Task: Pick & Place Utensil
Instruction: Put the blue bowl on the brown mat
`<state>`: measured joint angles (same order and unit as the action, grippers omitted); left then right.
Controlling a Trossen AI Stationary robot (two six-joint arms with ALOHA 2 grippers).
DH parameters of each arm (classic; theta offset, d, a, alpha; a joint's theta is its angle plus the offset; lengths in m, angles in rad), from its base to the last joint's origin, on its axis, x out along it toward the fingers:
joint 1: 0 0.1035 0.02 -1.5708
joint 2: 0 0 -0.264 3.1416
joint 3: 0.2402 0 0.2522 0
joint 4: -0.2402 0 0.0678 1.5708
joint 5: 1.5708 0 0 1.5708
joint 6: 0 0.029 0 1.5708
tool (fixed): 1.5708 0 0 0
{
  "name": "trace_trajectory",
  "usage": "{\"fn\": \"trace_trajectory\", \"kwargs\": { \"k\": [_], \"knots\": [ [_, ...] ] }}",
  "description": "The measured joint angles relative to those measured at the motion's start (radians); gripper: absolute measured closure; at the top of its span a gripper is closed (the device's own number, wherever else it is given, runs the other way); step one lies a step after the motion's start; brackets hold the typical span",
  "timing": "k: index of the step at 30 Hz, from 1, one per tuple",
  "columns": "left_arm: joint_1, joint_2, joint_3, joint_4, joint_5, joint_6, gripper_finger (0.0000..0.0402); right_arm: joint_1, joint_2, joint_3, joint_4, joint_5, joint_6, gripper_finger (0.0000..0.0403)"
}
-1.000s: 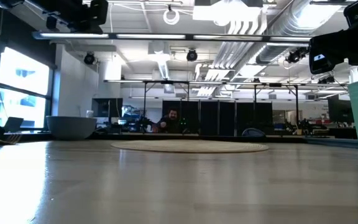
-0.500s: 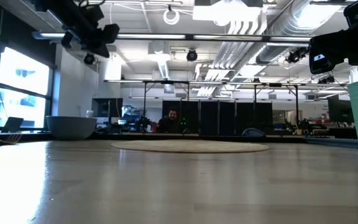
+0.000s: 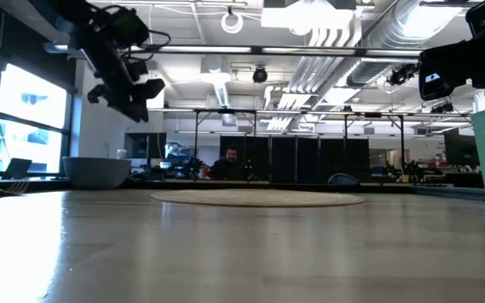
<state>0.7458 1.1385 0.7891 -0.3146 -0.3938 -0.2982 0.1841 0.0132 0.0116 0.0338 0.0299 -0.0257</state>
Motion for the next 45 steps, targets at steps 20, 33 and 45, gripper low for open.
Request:
{"fn": "trace_trajectory", "kwargs": {
  "k": [20,33,45],
  "knots": [
    [0.151,0.195,0.000,-0.108,0.099,-0.074,0.0252,0.000,0.000,0.000,0.000,0.000,0.000,0.0391],
    [0.143,0.255,0.000,-0.130,0.118,-0.074,0.0252,0.000,0.000,0.000,0.000,0.000,0.000,0.0391],
    [0.142,0.254,0.000,-0.186,0.118,-0.092,0.0252,0.000,0.000,0.000,0.000,0.000,0.000,0.0391]
  ]
}}
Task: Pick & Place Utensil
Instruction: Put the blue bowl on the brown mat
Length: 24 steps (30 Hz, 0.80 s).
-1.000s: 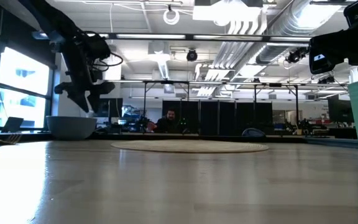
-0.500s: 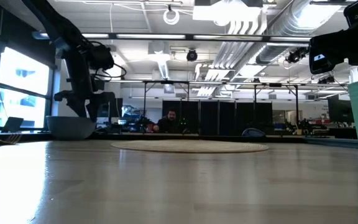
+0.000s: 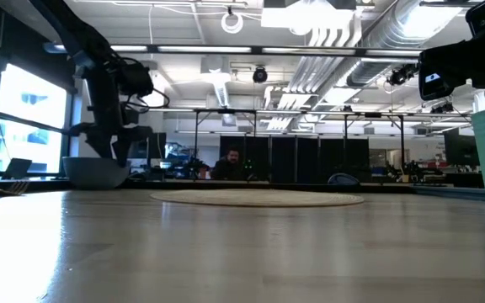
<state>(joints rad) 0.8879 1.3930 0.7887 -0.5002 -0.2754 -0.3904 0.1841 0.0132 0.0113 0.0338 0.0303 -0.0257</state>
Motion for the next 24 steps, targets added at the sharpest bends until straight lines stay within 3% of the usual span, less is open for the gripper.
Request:
{"fn": "trace_trajectory", "kwargs": {
  "k": [6,18,24],
  "knots": [
    [0.000,0.000,-0.001,-0.004,0.000,0.001,0.0271,0.000,0.000,0.000,0.000,0.000,0.000,0.0391],
    [-0.001,-0.001,-0.001,0.006,0.010,0.023,0.0388,0.000,0.000,0.000,0.000,0.000,0.000,0.0391],
    [0.000,-0.002,0.000,0.004,0.056,0.031,0.0391,0.000,0.000,0.000,0.000,0.000,0.000,0.0391]
  ]
}}
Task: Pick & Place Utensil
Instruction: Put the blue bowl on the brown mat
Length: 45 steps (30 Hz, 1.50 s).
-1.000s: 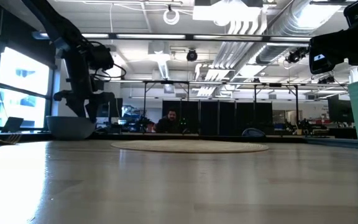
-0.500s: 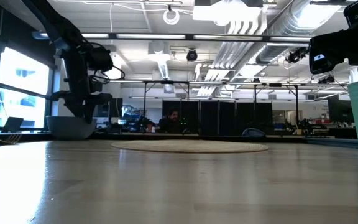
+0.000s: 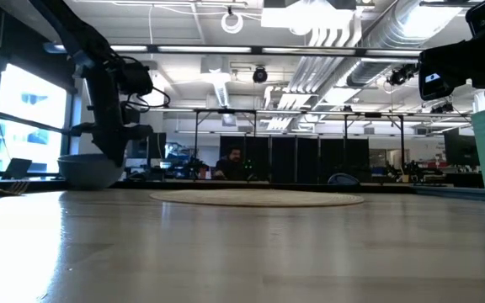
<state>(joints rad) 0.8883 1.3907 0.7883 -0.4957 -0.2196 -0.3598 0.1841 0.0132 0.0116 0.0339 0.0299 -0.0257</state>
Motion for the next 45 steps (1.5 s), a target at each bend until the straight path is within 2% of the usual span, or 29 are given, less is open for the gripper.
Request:
{"fn": "trace_trajectory", "kwargs": {
  "k": [8,13,23,32,39,45],
  "knots": [
    [0.000,0.000,0.001,-0.009,0.081,0.045,0.0383,0.000,0.000,0.000,0.000,0.000,0.000,0.0391],
    [-0.015,0.000,0.043,-0.074,0.105,0.079,0.0383,0.000,0.000,0.000,0.000,0.000,0.000,0.0391],
    [-0.214,0.001,0.103,-0.139,0.108,0.164,0.0394,0.000,0.000,0.000,0.000,0.000,0.000,0.0391],
    [-0.398,0.002,0.191,-0.174,0.106,0.147,0.0397,0.000,0.000,0.000,0.000,0.000,0.000,0.0391],
    [-0.521,0.002,0.274,-0.172,0.142,0.118,0.0398,0.000,0.000,0.000,0.000,0.000,0.000,0.0391],
    [-0.593,0.068,0.364,-0.193,0.183,0.103,0.0398,0.000,0.000,0.000,0.000,0.000,0.000,0.0391]
  ]
}}
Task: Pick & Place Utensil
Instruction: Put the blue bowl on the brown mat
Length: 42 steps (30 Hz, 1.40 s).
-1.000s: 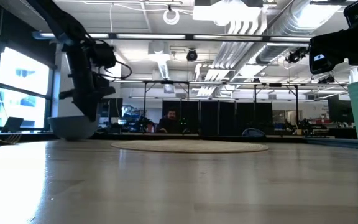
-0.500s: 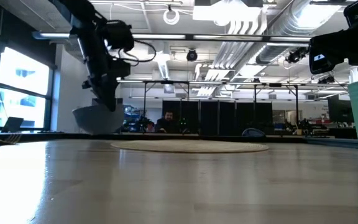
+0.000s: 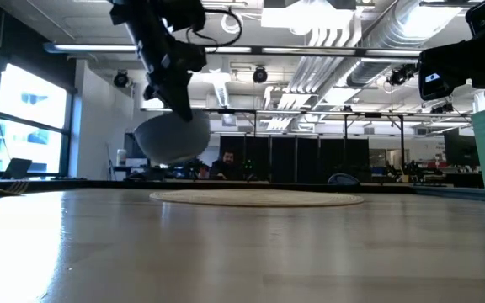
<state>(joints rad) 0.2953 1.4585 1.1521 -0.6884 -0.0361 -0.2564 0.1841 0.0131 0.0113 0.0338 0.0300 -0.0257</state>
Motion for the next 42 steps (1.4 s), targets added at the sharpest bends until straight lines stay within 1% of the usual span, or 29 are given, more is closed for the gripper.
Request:
{"fn": "trace_trajectory", "kwargs": {
  "k": [4,9,13,15,19,22,25,27,29,33,39,42],
  "knots": [
    [-0.038,0.100,0.084,-0.030,0.004,0.049,0.0398,0.000,0.000,0.000,0.000,0.000,0.000,0.0391],
    [-0.081,0.232,0.205,-0.026,0.004,0.130,0.0397,0.000,0.000,0.000,0.000,0.000,0.000,0.0391],
    [-0.118,0.330,0.291,-0.021,-0.003,0.239,0.0396,0.000,0.000,0.000,0.000,0.000,0.000,0.0391],
    [-0.147,0.371,0.327,-0.008,-0.030,0.343,0.0396,0.000,0.000,0.000,0.000,0.000,0.000,0.0391],
    [-0.210,0.429,0.347,-0.009,-0.135,0.544,0.0396,0.000,0.000,0.000,0.000,0.000,0.000,0.0391],
    [-0.243,0.439,0.348,-0.022,-0.203,0.622,0.0395,0.000,0.000,0.000,0.000,0.000,0.000,0.0391],
    [-0.252,0.441,0.341,-0.022,-0.220,0.640,0.0395,0.000,0.001,0.000,0.000,0.000,0.000,0.0391],
    [-0.248,0.441,0.332,-0.011,-0.205,0.641,0.0395,0.000,0.001,0.000,0.000,0.000,0.000,0.0391],
    [-0.233,0.441,0.320,-0.007,-0.182,0.641,0.0395,0.000,0.000,0.000,0.000,0.000,0.000,0.0391],
    [-0.191,0.442,0.289,0.047,-0.174,0.634,0.0395,0.000,0.000,0.000,0.000,0.000,0.000,0.0391],
    [-0.140,0.442,0.287,0.131,-0.045,0.621,0.0394,0.000,0.000,0.000,0.000,0.000,0.000,0.0391],
    [-0.136,0.442,0.287,0.132,-0.046,0.619,0.0394,0.000,0.000,0.000,0.000,0.000,0.000,0.0391]
  ]
}}
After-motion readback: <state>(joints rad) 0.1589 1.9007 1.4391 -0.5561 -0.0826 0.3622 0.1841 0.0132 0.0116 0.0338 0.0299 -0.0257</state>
